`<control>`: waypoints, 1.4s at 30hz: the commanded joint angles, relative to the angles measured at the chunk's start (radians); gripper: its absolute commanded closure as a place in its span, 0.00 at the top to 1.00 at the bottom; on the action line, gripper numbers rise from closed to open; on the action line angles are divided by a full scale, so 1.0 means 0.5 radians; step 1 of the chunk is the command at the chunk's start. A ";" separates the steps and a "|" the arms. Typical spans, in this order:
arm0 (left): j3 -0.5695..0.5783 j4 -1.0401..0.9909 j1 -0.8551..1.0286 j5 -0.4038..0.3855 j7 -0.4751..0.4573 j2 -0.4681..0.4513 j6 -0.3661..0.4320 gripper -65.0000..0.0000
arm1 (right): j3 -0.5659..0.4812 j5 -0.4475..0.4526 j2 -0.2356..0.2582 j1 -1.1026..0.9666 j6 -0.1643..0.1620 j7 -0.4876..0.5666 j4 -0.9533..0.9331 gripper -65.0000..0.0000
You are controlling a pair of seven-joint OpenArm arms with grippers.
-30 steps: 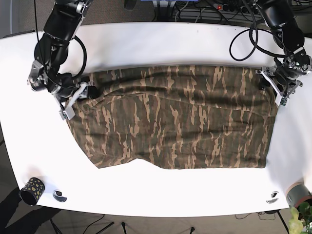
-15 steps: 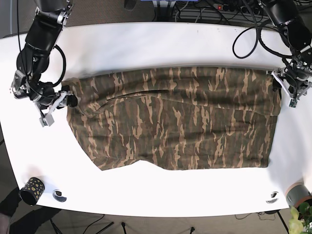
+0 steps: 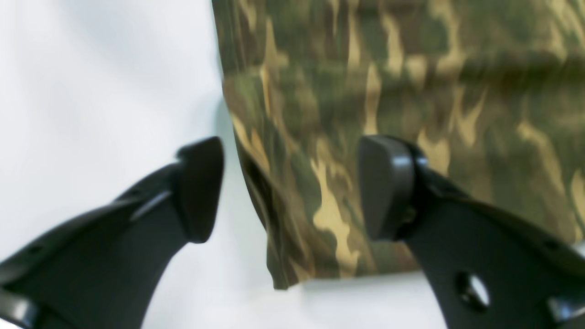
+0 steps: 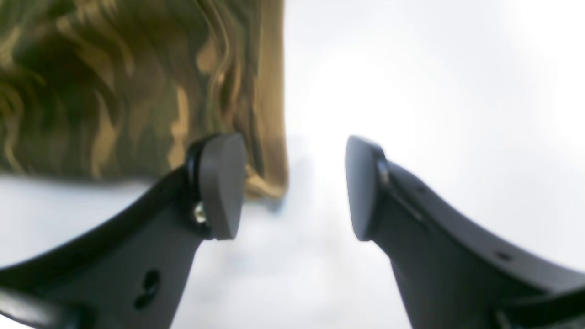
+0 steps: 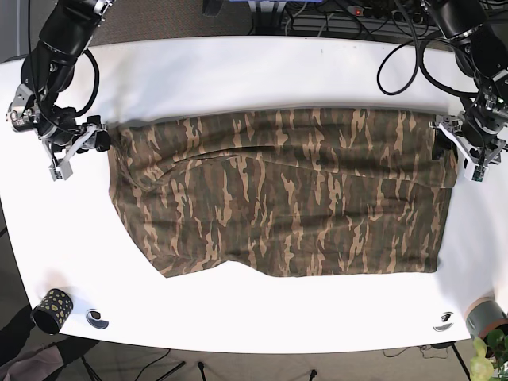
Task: Fold the T-shirt properly
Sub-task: 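Regrasp the shirt corners with both grippers and pull them apart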
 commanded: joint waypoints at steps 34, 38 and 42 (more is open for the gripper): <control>-0.008 0.046 0.102 -0.034 -0.052 -0.039 0.009 0.70 | 0.005 -0.052 -0.113 -0.134 0.004 0.044 0.262 0.51; -0.008 0.046 0.099 -0.034 -0.052 -0.039 0.009 0.70 | 0.005 -0.048 -0.113 -0.134 0.004 0.050 0.191 0.51; -0.008 0.034 0.099 -0.030 -0.052 -0.039 0.009 0.70 | 0.005 -0.048 -0.122 -0.134 0.004 0.090 0.133 0.51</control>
